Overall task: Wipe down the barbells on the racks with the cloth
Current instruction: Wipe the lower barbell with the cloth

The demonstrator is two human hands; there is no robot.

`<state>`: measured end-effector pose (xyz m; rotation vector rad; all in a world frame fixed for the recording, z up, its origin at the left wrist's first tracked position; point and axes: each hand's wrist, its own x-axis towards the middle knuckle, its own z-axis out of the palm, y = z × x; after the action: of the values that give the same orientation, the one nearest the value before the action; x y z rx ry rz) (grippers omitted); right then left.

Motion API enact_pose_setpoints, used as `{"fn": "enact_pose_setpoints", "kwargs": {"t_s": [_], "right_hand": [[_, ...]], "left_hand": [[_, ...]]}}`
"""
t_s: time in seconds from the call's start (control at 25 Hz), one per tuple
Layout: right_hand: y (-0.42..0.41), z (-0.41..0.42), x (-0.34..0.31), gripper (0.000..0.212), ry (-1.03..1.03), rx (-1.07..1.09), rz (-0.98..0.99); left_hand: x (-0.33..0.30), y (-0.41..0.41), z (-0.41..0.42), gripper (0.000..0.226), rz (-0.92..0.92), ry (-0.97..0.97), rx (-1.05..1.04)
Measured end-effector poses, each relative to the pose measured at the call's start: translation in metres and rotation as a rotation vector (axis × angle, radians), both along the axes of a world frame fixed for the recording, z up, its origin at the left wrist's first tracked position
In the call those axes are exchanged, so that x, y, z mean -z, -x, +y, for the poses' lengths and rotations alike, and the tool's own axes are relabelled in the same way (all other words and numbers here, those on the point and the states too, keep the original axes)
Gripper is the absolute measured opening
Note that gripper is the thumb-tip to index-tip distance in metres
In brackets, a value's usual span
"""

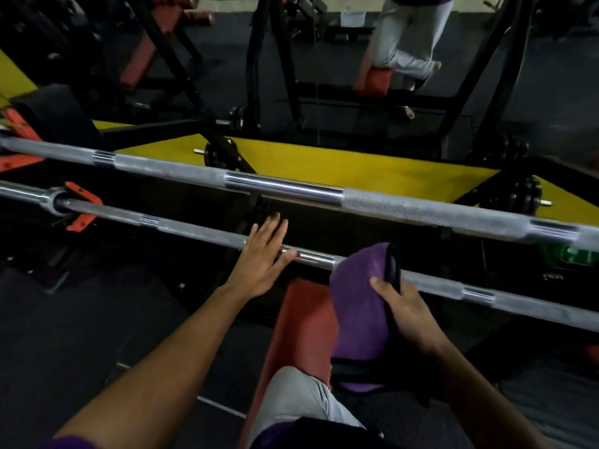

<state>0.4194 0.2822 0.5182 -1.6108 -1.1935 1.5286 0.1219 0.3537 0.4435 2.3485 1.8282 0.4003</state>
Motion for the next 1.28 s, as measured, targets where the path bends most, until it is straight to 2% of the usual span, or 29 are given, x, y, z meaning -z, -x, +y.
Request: {"fn": "enact_pose_setpoints", "kwargs": {"t_s": [0.04, 0.12, 0.16, 0.2, 0.32, 0.4, 0.48, 0.6, 0.72, 0.88, 0.96, 1.04, 1.08, 1.16, 1.2, 1.28], "right_hand": [[0.000, 0.003, 0.000, 0.029, -0.171, -0.064, -0.112], [0.004, 0.016, 0.006, 0.044, -0.588, -0.212, -0.426], [0.009, 0.026, 0.014, 0.049, -0.783, -0.300, -0.551], [0.015, 0.035, 0.023, 0.055, -0.890, -0.400, -0.640], [0.040, 0.050, 0.051, 0.074, -0.903, -0.727, -0.962], [0.047, 0.053, 0.070, 0.085, -0.864, -0.849, -1.141], [0.050, 0.059, 0.074, 0.081, -0.875, -0.816, -1.180], [0.071, 0.080, 0.053, 0.063, -0.805, -0.711, -1.283], [0.132, 0.108, 0.045, 0.059, -0.738, -0.770, -1.180], [0.190, 0.100, 0.051, 0.069, -0.934, -0.901, -1.227], [0.163, 0.092, 0.057, 0.071, -1.074, -1.038, -1.232], [0.114, 0.089, 0.063, 0.067, -1.246, -1.107, -1.146], [0.090, 0.089, 0.063, 0.069, -1.252, -1.113, -1.125], [0.060, 0.088, 0.052, 0.087, -1.013, -1.091, -1.156], [0.056, 0.090, 0.046, 0.087, -0.860, -1.040, -1.181], [0.069, 0.101, 0.032, 0.065, -0.649, -0.968, -1.173]], "left_hand": [[0.000, 0.008, 0.000, 0.080, -0.024, -0.047, -0.062], [0.004, 0.036, 0.001, 0.074, -0.018, -0.122, -0.312], [0.005, 0.054, 0.002, 0.075, -0.018, -0.098, -0.432], [0.006, 0.073, 0.005, 0.077, -0.005, -0.048, -0.507], [0.008, 0.108, 0.016, 0.066, 0.045, 0.033, -0.531], [0.007, 0.114, 0.024, 0.056, 0.048, 0.017, -0.523], [0.009, 0.117, 0.028, 0.052, 0.061, -0.022, -0.518], [0.014, 0.121, 0.027, 0.062, 0.048, -0.039, -0.481], [0.014, 0.123, 0.028, 0.070, 0.021, -0.048, -0.465], [0.015, 0.125, 0.026, 0.070, 0.018, -0.049, -0.451], [0.016, 0.126, 0.026, 0.070, 0.012, -0.050, -0.448], [0.015, 0.127, 0.026, 0.071, 0.003, -0.042, -0.444], [0.015, 0.128, 0.027, 0.071, 0.001, -0.034, -0.439], [0.015, 0.129, 0.027, 0.072, 0.002, -0.015, -0.434], [0.014, 0.129, 0.028, 0.072, 0.008, -0.008, -0.435], [0.013, 0.128, 0.028, 0.074, 0.012, 0.003, -0.441]]}}
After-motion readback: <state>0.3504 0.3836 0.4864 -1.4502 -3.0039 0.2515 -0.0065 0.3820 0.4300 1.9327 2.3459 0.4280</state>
